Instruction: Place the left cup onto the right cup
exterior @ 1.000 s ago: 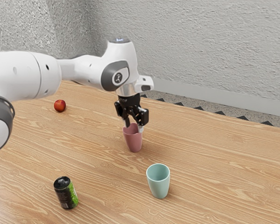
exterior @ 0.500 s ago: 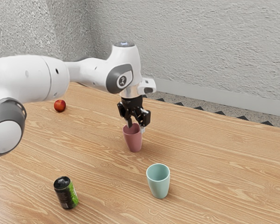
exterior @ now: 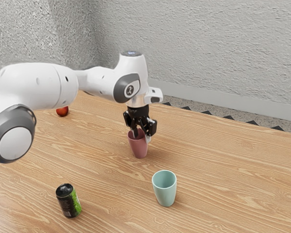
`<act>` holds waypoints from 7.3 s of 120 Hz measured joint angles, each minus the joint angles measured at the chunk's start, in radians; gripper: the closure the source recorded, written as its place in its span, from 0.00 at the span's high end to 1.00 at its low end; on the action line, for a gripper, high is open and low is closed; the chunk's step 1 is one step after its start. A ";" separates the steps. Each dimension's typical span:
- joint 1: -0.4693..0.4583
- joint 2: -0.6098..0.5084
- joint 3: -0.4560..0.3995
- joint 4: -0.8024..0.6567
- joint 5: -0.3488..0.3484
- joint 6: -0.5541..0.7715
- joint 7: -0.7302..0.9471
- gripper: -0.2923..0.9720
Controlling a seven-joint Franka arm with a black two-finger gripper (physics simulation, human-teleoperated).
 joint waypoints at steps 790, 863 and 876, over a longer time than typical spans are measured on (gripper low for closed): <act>-0.304 -0.226 -0.133 -0.085 0.150 -0.216 -0.577 0.35; -0.297 -0.317 -0.090 -0.088 0.177 -0.237 -0.514 0.71; -0.294 -0.341 -0.075 -0.091 0.170 -0.243 -0.476 0.73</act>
